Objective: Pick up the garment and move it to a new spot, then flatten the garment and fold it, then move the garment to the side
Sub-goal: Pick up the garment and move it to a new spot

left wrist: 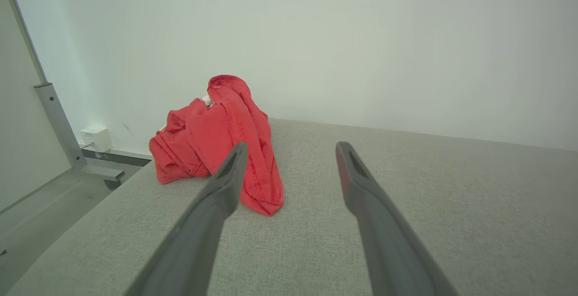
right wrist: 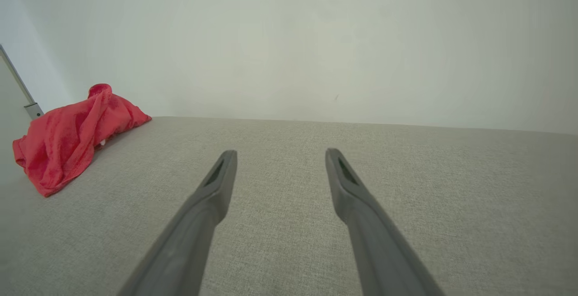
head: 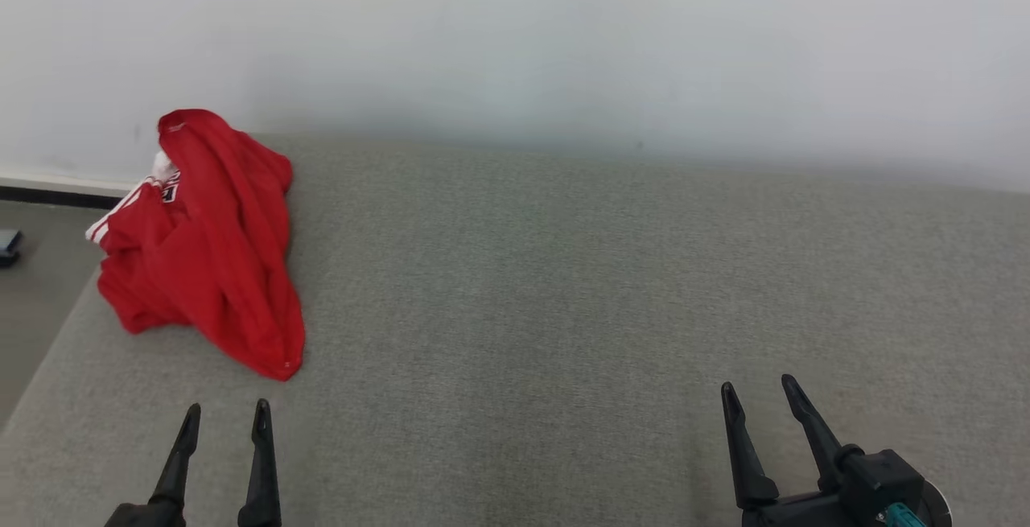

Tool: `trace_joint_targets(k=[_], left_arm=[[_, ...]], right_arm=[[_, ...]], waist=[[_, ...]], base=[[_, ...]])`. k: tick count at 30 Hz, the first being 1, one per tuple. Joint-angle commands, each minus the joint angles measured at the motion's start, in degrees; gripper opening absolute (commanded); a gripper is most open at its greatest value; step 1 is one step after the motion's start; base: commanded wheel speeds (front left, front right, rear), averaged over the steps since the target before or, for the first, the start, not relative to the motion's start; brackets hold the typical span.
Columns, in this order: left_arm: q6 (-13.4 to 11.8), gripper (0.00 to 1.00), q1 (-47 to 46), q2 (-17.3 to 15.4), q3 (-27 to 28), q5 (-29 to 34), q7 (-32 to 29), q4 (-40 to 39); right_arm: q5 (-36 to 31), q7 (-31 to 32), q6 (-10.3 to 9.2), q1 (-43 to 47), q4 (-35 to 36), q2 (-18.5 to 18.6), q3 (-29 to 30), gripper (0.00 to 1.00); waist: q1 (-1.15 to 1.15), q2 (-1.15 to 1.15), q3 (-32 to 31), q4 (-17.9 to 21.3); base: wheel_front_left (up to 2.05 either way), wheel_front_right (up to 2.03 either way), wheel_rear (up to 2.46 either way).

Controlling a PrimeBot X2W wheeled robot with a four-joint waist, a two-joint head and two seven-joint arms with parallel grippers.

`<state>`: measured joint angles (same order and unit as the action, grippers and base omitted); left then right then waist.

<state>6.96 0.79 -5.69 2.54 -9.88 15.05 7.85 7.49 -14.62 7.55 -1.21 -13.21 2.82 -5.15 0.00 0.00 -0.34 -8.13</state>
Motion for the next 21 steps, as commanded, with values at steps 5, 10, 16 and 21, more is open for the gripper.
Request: trace_joint_targets(k=[5, 10, 16, 21], left_arm=[[-0.9, 1.00, 0.6, 0.3, 1.0, 0.9, 0.2, 0.1], [-1.3, 1.00, 1.5, 0.6, 1.5, 1.1, 0.2, -0.1], [-1.7, 1.00, 1.8, 0.6, 2.5, 0.9, 0.2, -0.2], [-1.9, 1.00, 2.4, 0.6, 3.4, 0.9, 0.2, -0.3]], right_arm=[[0.7, 0.3, -0.12, 0.3, -0.3, 0.1, -0.7, 1.00], [0.7, 0.3, -0.12, 0.5, -0.3, 0.1, -1.3, 1.00], [0.8, 0.5, -0.12, 0.1, -0.3, 0.1, -1.6, 1.00], [1.2, 0.5, -0.12, 0.0, -0.7, 0.1, -2.0, 1.00]], waist=[[0.00, 0.00, 0.2, -8.6], [0.00, 0.00, 0.5, -12.9], [0.00, 0.00, 0.9, -16.8], [0.00, 0.00, 0.7, -18.9]], base=[[0.00, 0.00, 0.00], [0.00, 0.00, 0.00], [0.00, 0.00, 0.00], [0.00, 0.00, 0.00]])
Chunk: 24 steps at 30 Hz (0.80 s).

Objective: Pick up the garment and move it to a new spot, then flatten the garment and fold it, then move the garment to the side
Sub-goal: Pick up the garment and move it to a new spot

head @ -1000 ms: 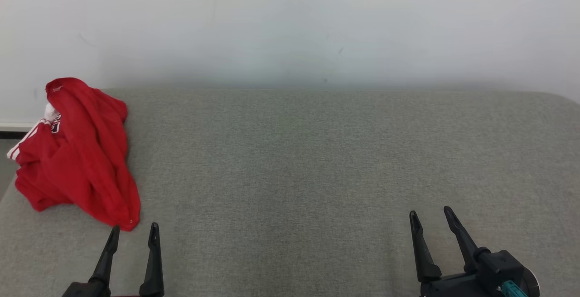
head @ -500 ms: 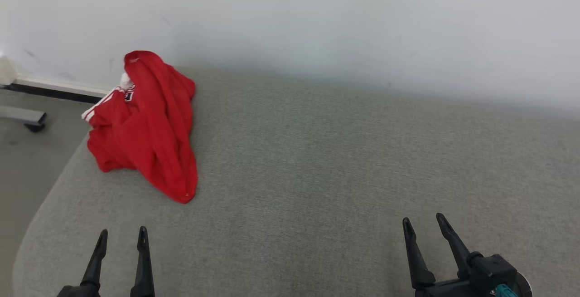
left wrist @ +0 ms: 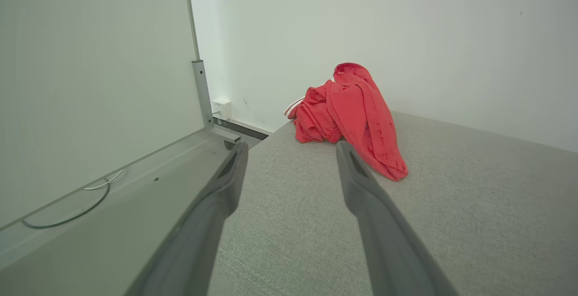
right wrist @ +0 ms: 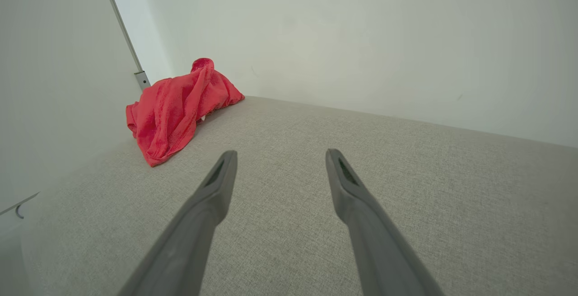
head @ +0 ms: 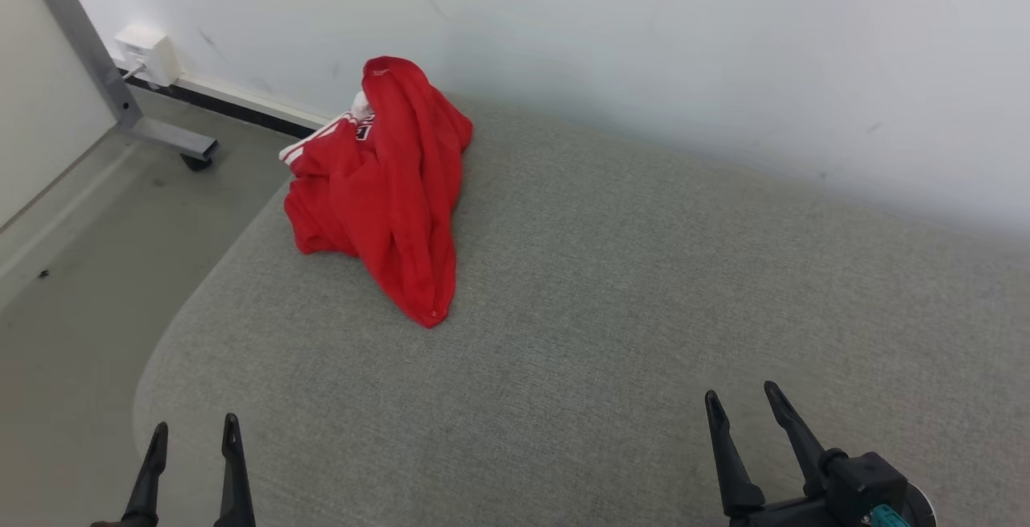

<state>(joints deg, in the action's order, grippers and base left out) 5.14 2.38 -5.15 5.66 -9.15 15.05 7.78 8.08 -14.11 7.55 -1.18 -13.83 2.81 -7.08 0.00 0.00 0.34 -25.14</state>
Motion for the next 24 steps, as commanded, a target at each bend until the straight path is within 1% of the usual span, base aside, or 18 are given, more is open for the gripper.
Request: trace_joint_targets(k=[1, 6, 15, 20, 24], left_arm=[[-0.3, 1.00, 1.0, 0.1, 0.5, 0.2, 0.2, -0.4], [-0.5, 1.00, 1.3, 0.1, 1.4, 0.0, 0.2, -0.7], [-0.5, 1.00, 1.2, 0.5, 1.7, 0.1, 0.2, -0.6], [-0.3, 1.00, -0.6, 0.7, 2.2, -0.7, 0.2, -0.3], [0.2, 1.00, -2.5, 0.4, 2.9, -1.5, 0.2, 0.1]], right_arm=[[0.6, 0.0, -0.12, 0.0, -0.2, 0.1, -0.1, 1.00], [0.6, -0.1, -0.12, -0.3, -0.4, 0.1, -0.5, 1.00], [0.4, 0.0, -0.12, -0.8, -0.7, 0.1, -0.8, 1.00], [-0.3, 0.3, -0.12, -1.4, -0.4, 0.3, -0.7, 1.00], [-0.9, 0.7, -0.12, -2.7, 0.4, 0.5, -0.6, 1.00]], waist=[[0.00, 0.00, -0.1, -2.2], [0.00, 0.00, -0.1, -3.0], [0.00, 0.00, 0.5, -3.0], [0.00, 0.00, 1.7, -1.3], [0.00, 0.00, 3.4, 2.0]], base=[[0.00, 0.00, 0.00], [0.00, 0.00, 0.00], [0.00, 0.00, 0.00], [0.00, 0.00, 0.00], [0.00, 0.00, 0.00]])
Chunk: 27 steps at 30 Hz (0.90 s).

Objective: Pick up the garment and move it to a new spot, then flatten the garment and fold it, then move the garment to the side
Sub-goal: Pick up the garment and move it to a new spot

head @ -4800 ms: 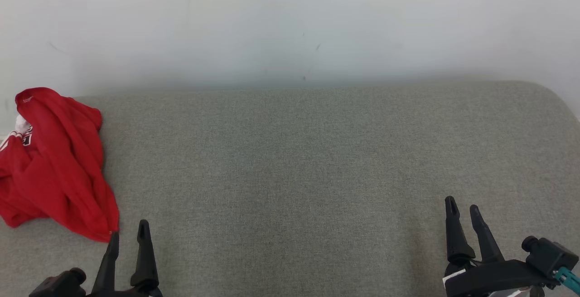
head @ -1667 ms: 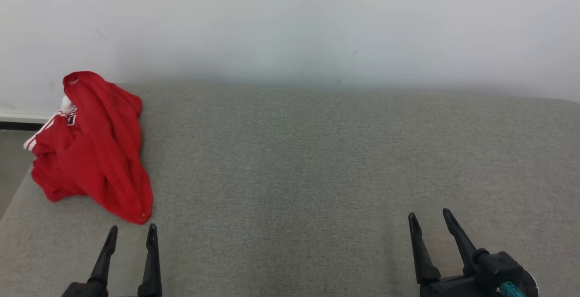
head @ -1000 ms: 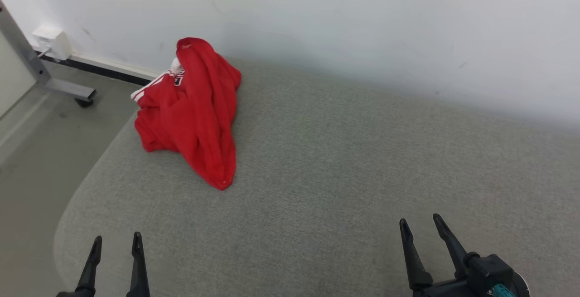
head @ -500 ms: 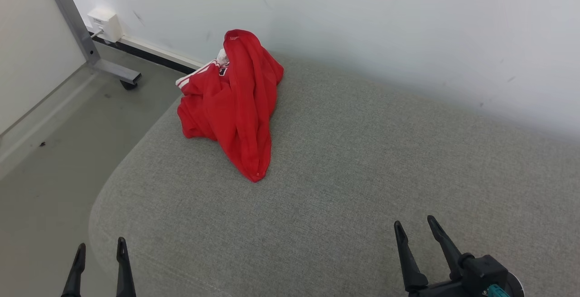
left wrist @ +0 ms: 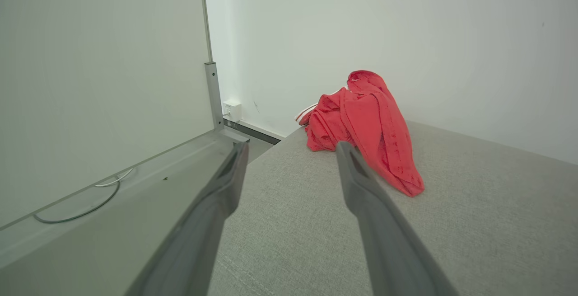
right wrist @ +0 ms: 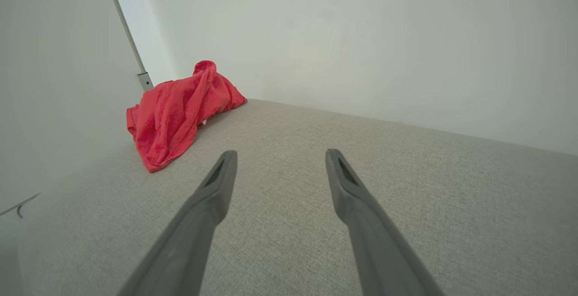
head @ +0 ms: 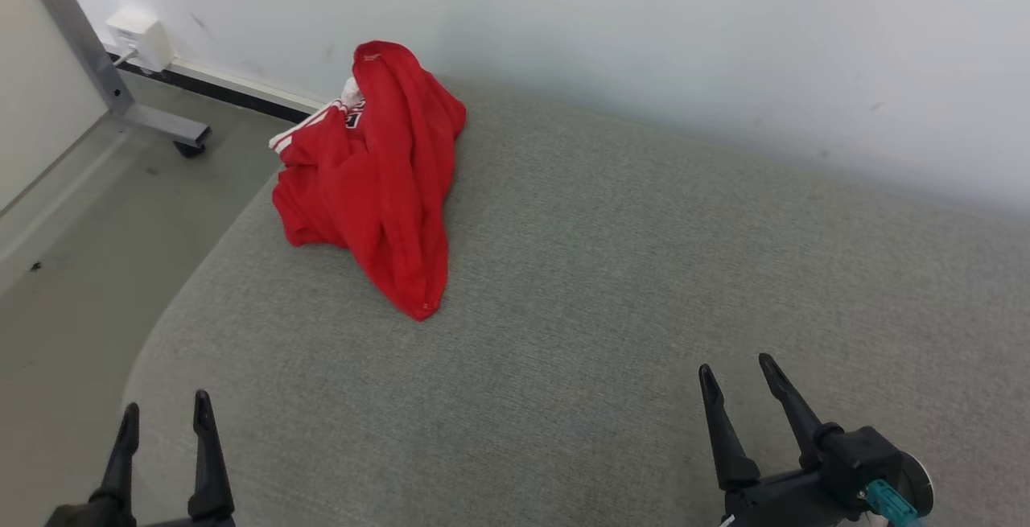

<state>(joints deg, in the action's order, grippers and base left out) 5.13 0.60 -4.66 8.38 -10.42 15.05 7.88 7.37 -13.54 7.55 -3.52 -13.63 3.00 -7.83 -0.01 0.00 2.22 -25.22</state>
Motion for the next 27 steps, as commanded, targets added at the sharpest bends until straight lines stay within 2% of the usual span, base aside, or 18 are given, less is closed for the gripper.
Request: trace_joint_targets(k=[1, 8, 16, 27], left_arm=[[0.3, 1.00, -1.7, -0.1, 0.4, -0.6, 0.2, 0.0], [1.1, 1.00, -10.9, -2.6, 1.1, -2.3, 0.2, 1.4], [1.9, 1.00, -25.8, -8.9, 1.8, -5.2, -0.8, 6.3], [2.2, 1.00, -38.7, -16.5, 0.9, -7.3, -6.6, 17.0]], right_arm=[[-0.4, 0.2, -0.12, -0.5, 0.4, 0.4, 0.2, 1.00], [-1.4, 0.8, -0.12, -2.6, 2.8, 2.0, 2.4, 1.00], [-2.2, 1.2, -0.12, -4.9, 6.0, 3.1, 5.2, 1.00], [-2.8, 0.8, -0.12, -6.6, 8.3, 3.0, 7.8, 1.00]], waist=[[0.01, 0.00, 2.1, 3.1], [0.01, 0.00, 7.7, 10.7], [0.01, 0.00, 15.5, 18.2], [0.01, 0.00, 21.5, 23.5]], base=[[0.00, 0.00, 0.00], [0.00, 0.00, 0.00], [0.00, 0.00, 0.00], [0.00, 0.00, 0.00]])
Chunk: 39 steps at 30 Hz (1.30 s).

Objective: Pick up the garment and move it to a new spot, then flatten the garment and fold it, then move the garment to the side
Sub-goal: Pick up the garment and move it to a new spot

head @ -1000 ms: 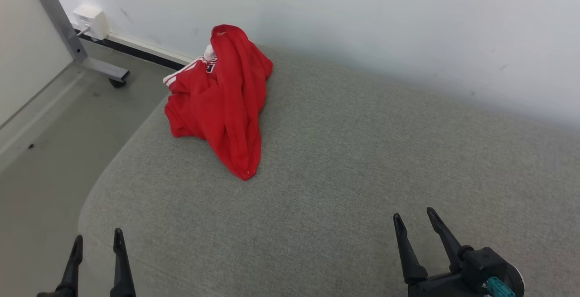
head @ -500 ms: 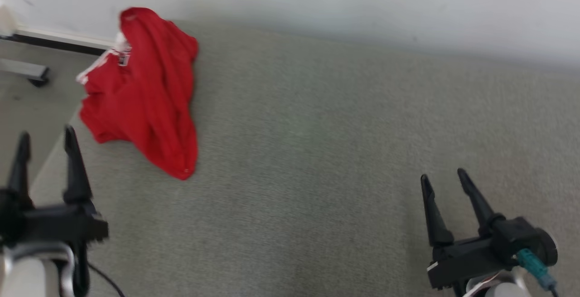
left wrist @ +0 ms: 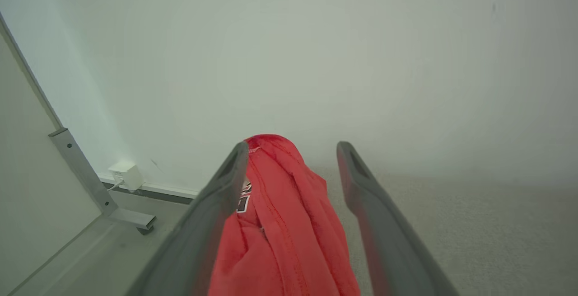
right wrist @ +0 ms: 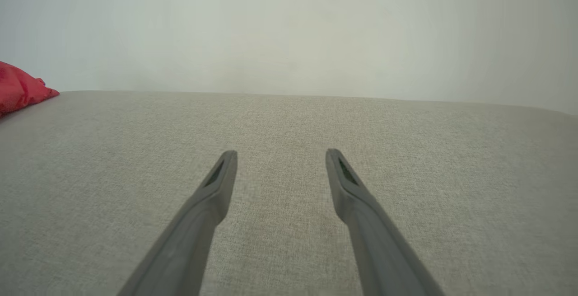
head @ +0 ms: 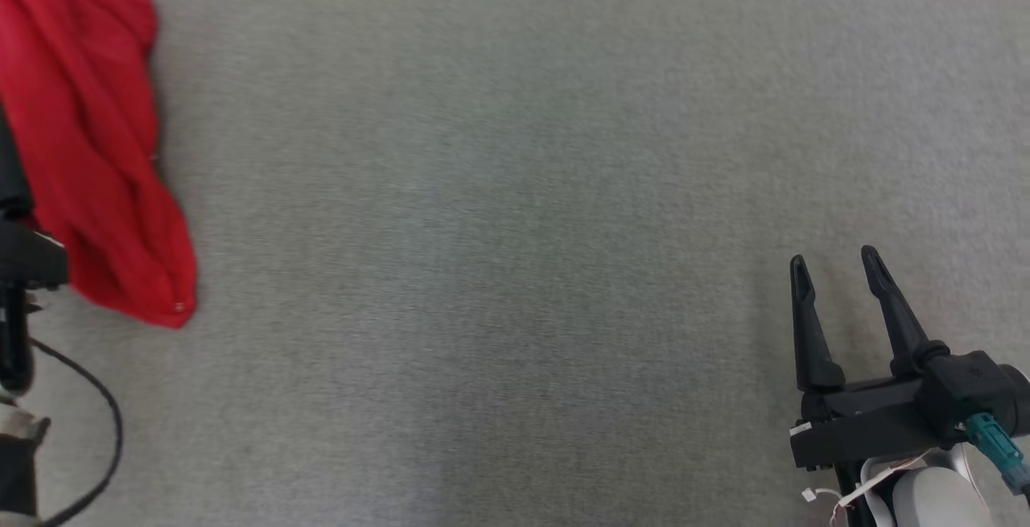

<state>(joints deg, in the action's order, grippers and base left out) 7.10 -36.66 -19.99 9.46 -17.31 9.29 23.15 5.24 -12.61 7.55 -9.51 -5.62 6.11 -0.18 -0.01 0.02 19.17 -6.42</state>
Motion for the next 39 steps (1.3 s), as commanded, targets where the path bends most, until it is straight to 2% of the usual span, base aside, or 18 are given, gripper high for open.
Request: trace_joint_targets(k=[1, 9, 12, 20, 21, 22, 32, 39], left_arm=[[0.2, 1.00, -1.5, -1.2, -0.2, -0.4, -0.8, 1.7], [0.3, 1.00, -4.5, -4.3, -0.8, -2.0, -4.2, 12.7], [-0.6, 1.00, -4.6, -5.3, -0.4, -2.1, -6.2, 16.8], [-1.1, 1.00, -5.7, -4.8, -1.0, -3.8, -12.7, 26.1], [-1.0, 0.35, -5.7, -4.8, -1.3, -3.5, -12.9, 26.5], [-0.9, 0.00, -6.1, -4.8, -1.9, -3.3, -12.3, 27.1], [-0.6, 0.00, -9.9, -6.5, -3.8, -1.1, -2.9, 22.0], [-0.1, 0.00, -14.7, -7.5, -7.8, 1.0, -2.1, 12.1]], right_arm=[[-0.6, -0.2, -0.12, -0.7, 0.3, -0.1, 0.2, 1.00], [-0.3, -0.4, -0.12, -1.3, 0.4, -0.4, 0.6, 1.00], [-0.5, -0.3, -0.12, -1.4, 0.7, -0.4, 0.8, 1.00], [-0.8, 0.0, -0.12, -1.5, 0.9, -0.7, 0.8, 1.00], [-0.8, 0.0, -0.12, -1.6, 0.9, -0.7, 0.7, 1.00], [-0.8, 0.0, -0.12, -1.6, 0.7, -0.7, 0.6, 1.00], [0.5, -1.1, -0.12, -0.8, -1.8, -1.4, -0.1, 1.00], [1.9, -2.1, -0.12, 0.1, -5.2, -2.5, -1.1, 1.00]], waist=[[0.01, -0.02, 4.6, 4.7], [0.01, -0.02, 5.4, 6.6], [0.01, -0.02, 5.6, 7.0], [0.01, -0.02, 5.5, 7.4], [0.01, -0.02, 5.4, 7.4], [0.01, -0.02, 5.2, 7.3], [0.01, -0.02, -0.1, 6.9], [0.01, -0.02, -5.1, 7.7]], base=[[0.00, 0.00, 0.00], [0.00, 0.00, 0.00], [0.00, 0.00, 0.00], [0.00, 0.00, 0.00], [0.00, 0.00, 0.00], [0.00, 0.00, 0.00], [0.00, 0.00, 0.00], [0.00, 0.00, 0.00]])
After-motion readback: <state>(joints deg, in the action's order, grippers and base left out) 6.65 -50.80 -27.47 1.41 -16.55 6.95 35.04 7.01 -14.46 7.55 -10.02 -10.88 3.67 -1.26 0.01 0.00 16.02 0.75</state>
